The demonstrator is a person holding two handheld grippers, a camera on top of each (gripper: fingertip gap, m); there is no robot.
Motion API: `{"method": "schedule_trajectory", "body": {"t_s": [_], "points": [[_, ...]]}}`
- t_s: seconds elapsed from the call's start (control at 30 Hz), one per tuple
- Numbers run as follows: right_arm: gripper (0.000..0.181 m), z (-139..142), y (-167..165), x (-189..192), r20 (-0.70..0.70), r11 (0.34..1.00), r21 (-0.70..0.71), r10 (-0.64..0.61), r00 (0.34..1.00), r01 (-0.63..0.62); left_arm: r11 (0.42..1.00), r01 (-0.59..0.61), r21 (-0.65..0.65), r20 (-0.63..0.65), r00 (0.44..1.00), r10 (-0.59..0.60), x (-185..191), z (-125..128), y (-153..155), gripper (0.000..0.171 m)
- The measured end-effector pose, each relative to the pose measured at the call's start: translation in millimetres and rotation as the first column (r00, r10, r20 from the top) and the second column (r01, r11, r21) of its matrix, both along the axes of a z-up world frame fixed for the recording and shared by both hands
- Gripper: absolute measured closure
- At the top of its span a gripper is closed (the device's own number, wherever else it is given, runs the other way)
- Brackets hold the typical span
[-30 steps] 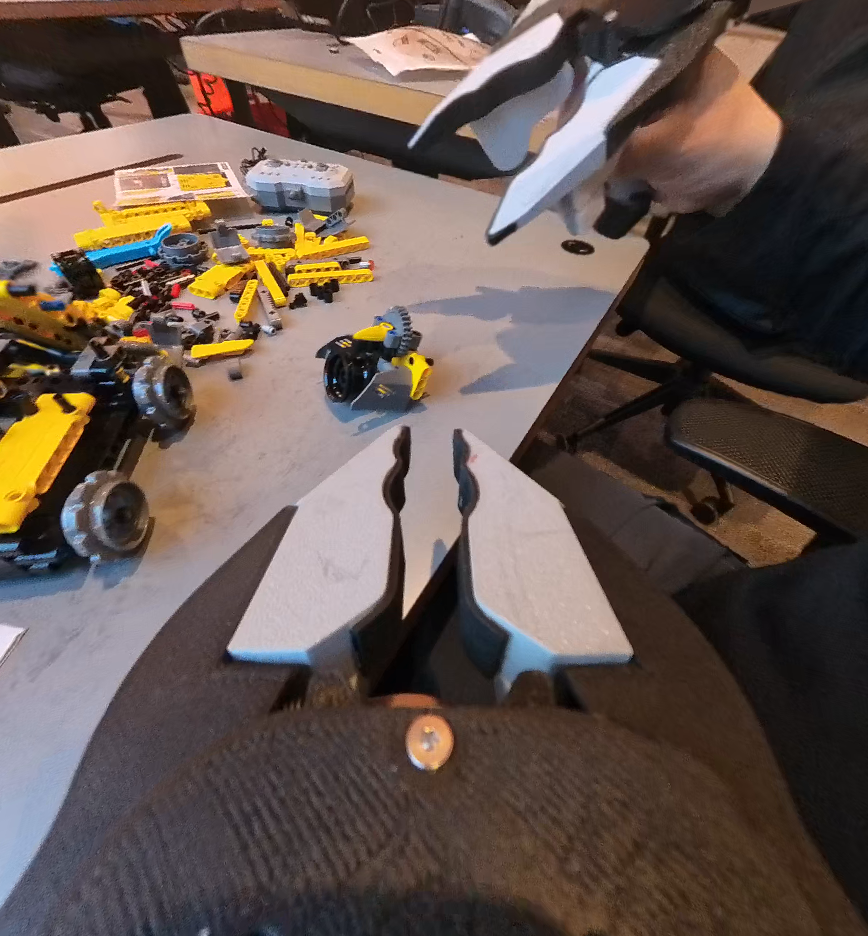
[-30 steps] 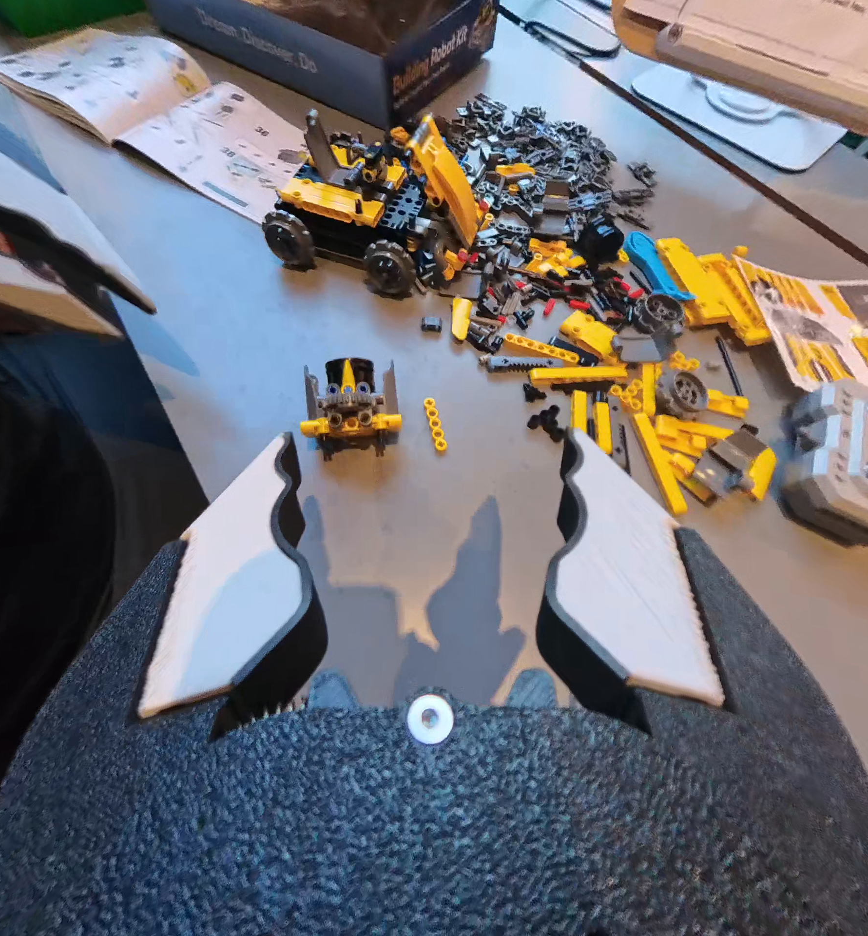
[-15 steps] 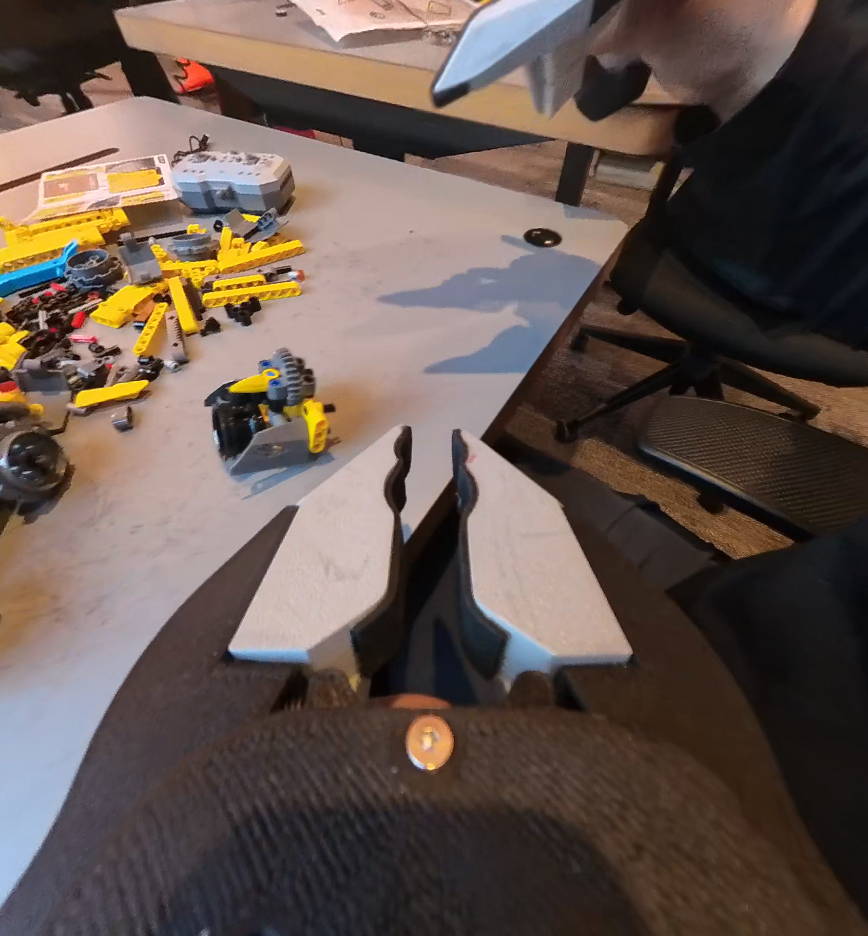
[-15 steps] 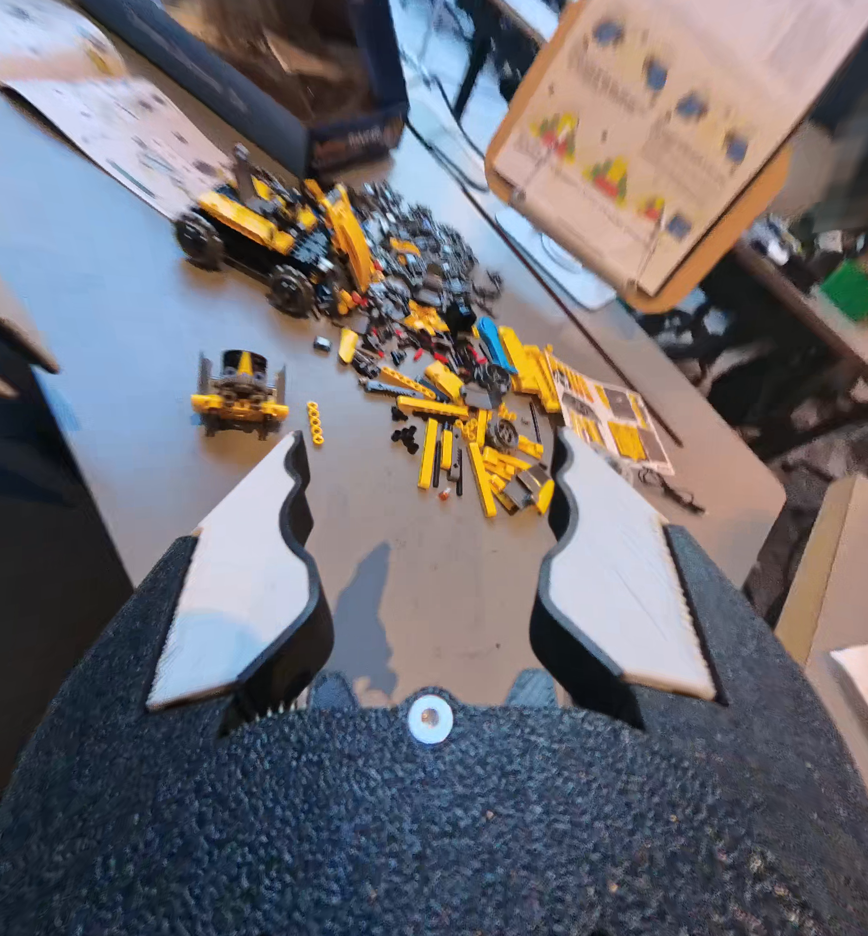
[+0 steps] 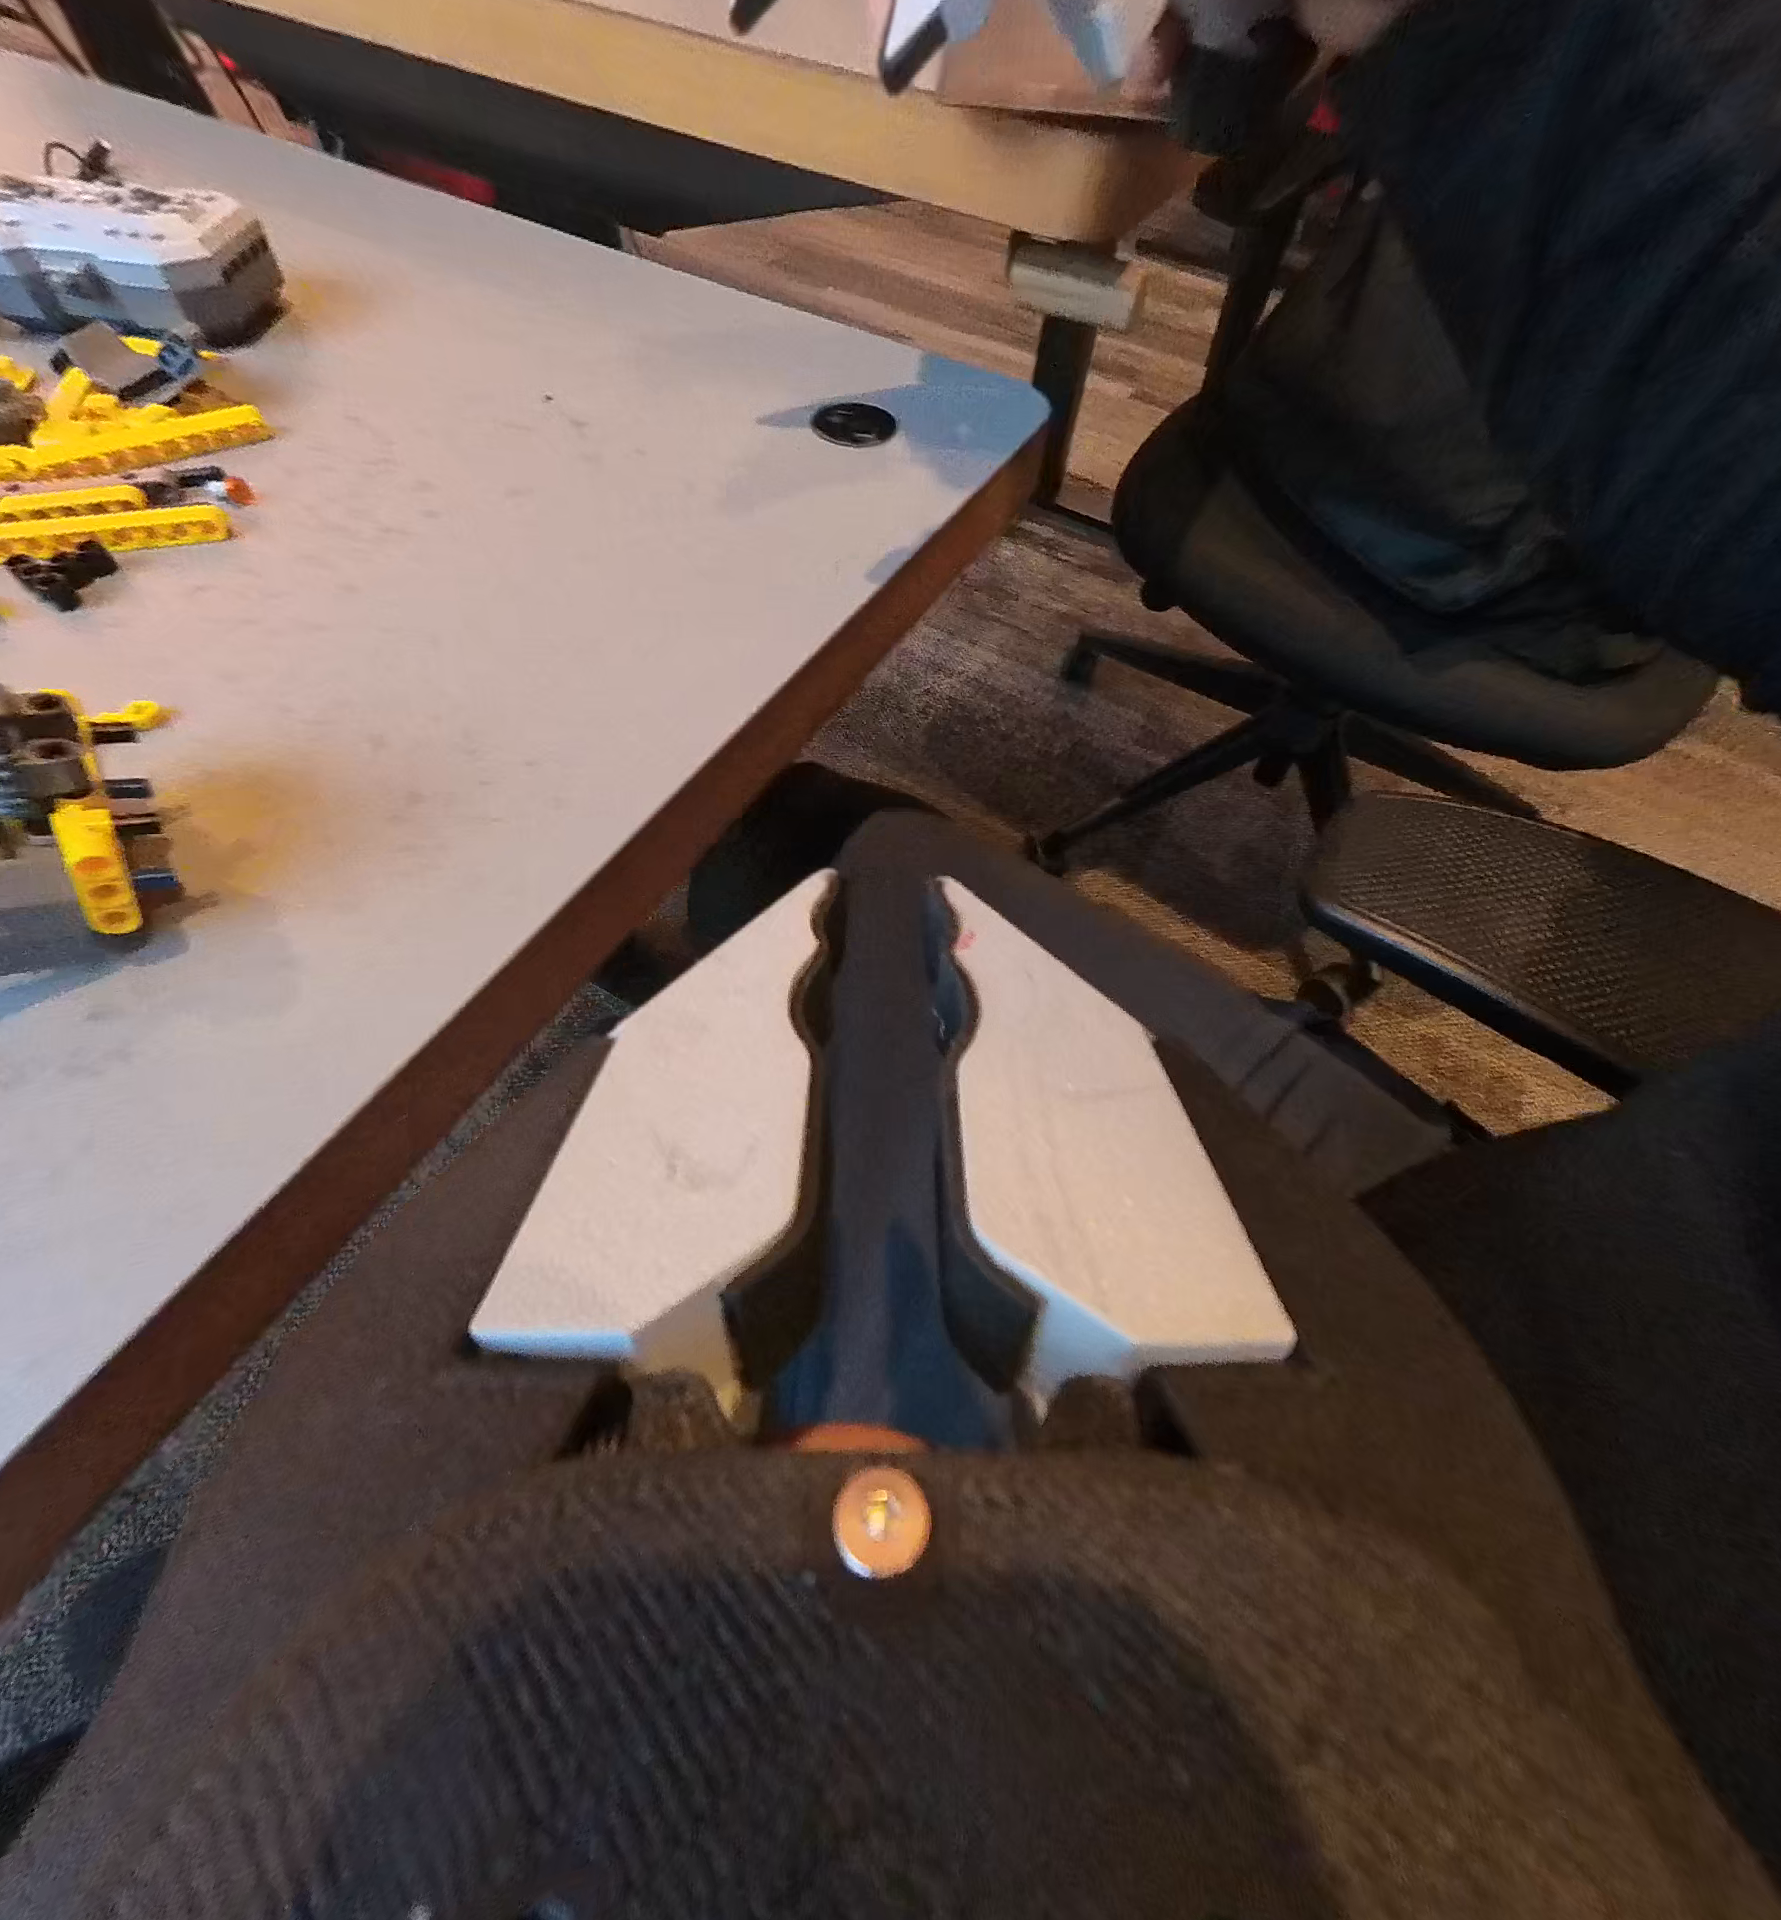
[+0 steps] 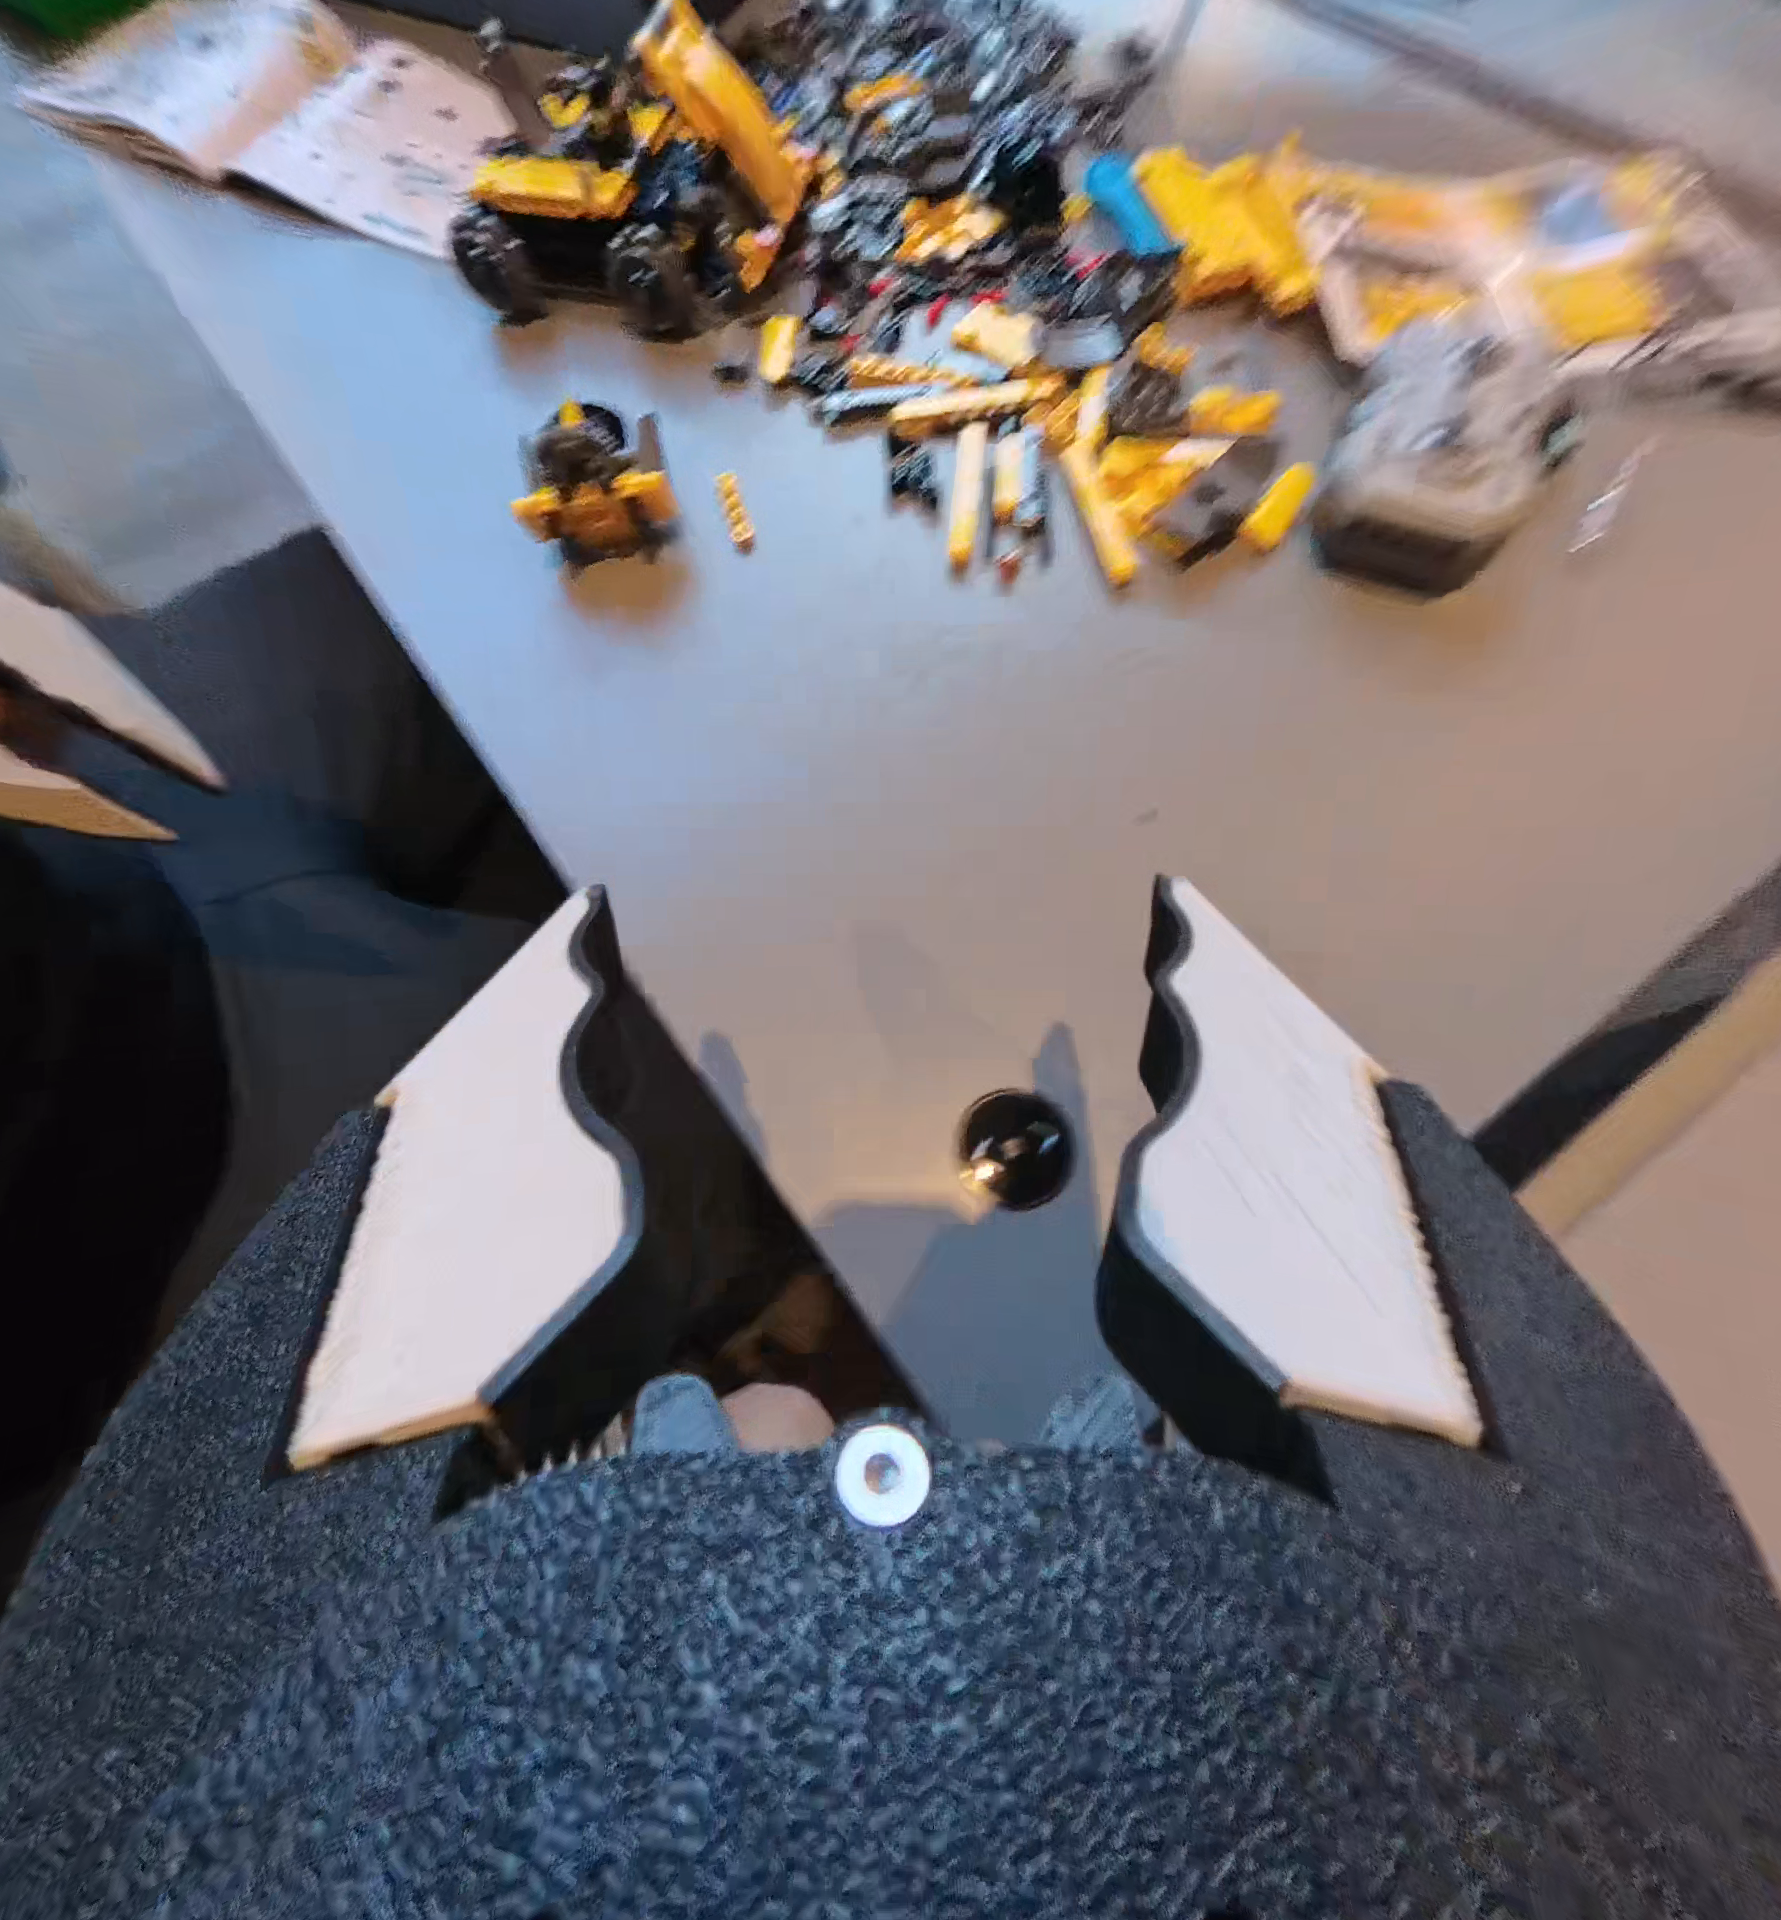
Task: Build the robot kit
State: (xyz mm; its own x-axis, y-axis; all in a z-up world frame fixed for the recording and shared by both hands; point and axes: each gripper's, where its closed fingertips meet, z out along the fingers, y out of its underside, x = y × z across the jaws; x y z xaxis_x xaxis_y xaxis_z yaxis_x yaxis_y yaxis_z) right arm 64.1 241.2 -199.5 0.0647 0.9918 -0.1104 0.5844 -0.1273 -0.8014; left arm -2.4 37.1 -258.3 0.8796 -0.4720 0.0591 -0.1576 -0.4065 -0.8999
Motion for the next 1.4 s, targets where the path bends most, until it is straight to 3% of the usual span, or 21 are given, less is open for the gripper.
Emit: {"method": "schedule_trajectory", "body": {"t_s": [0.07,0.2,0.3,0.37,0.43,0.5,0.6,0.73,0.9,1.03,1.2,1.4], "points": [[0.08,7,-15,1,-0.013,0.995,-0.08,0.057,0.998,-0.058,1.0,0.001,0.005,-0.008,1.0,-0.001,9,0,-5,0.159],[0.081,10,-8,3,-0.04,0.998,0.07,0.009,0.999,-0.006,1.0,-0.008,0.015,0.0,1.0,0.008,18,2,-12,0.159],[0.078,10,-13,5,-0.031,1.0,0.014,0.02,0.999,-0.02,1.0,-0.007,0.017,0.005,1.0,0.007,21,4,-15,0.159],[0.079,26,-20,1,-0.109,0.998,0.05,0.047,0.993,-0.042,1.0,-0.01,0.024,-0.003,1.0,0.01,21,5,-16,0.16],[0.076,24,-14,-2,-0.121,0.997,0.08,0.032,0.992,-0.022,1.0,-0.005,0.021,0.0,1.0,0.005,20,6,-16,0.16],[0.075,19,-19,-5,-0.085,0.998,0.004,0.068,0.994,-0.068,1.0,-0.005,0.026,-0.005,1.0,0.005,17,8,-14,0.159],[0.078,45,-30,-7,-0.165,0.987,0.031,0.159,0.973,-0.156,1.0,-0.011,0.023,-0.003,1.0,0.012,11,8,-8,0.159],[0.077,75,2,12,-0.179,0.986,0.143,0.114,0.977,-0.089,1.0,-0.022,0.004,0.012,1.0,0.022,0,4,2,0.159],[0.072,73,63,2,-0.095,0.981,0.17,-0.074,0.993,0.09,0.999,0.027,0.02,-0.006,1.0,-0.027,-4,15,33,0.16],[0.071,64,65,-22,-0.051,0.992,0.125,0.02,0.998,-0.014,0.996,0.072,0.061,-0.043,0.997,-0.069,-16,30,63,0.159],[0.071,65,92,-27,-0.054,0.993,0.109,-0.04,0.998,0.045,0.996,0.049,0.073,0.024,0.998,-0.051,-40,42,87,0.159],[0.065,71,88,-39,-0.047,0.994,0.107,-0.028,0.998,0.033,0.997,0.046,0.055,0.043,0.998,-0.049,-54,37,90,0.159]]}}
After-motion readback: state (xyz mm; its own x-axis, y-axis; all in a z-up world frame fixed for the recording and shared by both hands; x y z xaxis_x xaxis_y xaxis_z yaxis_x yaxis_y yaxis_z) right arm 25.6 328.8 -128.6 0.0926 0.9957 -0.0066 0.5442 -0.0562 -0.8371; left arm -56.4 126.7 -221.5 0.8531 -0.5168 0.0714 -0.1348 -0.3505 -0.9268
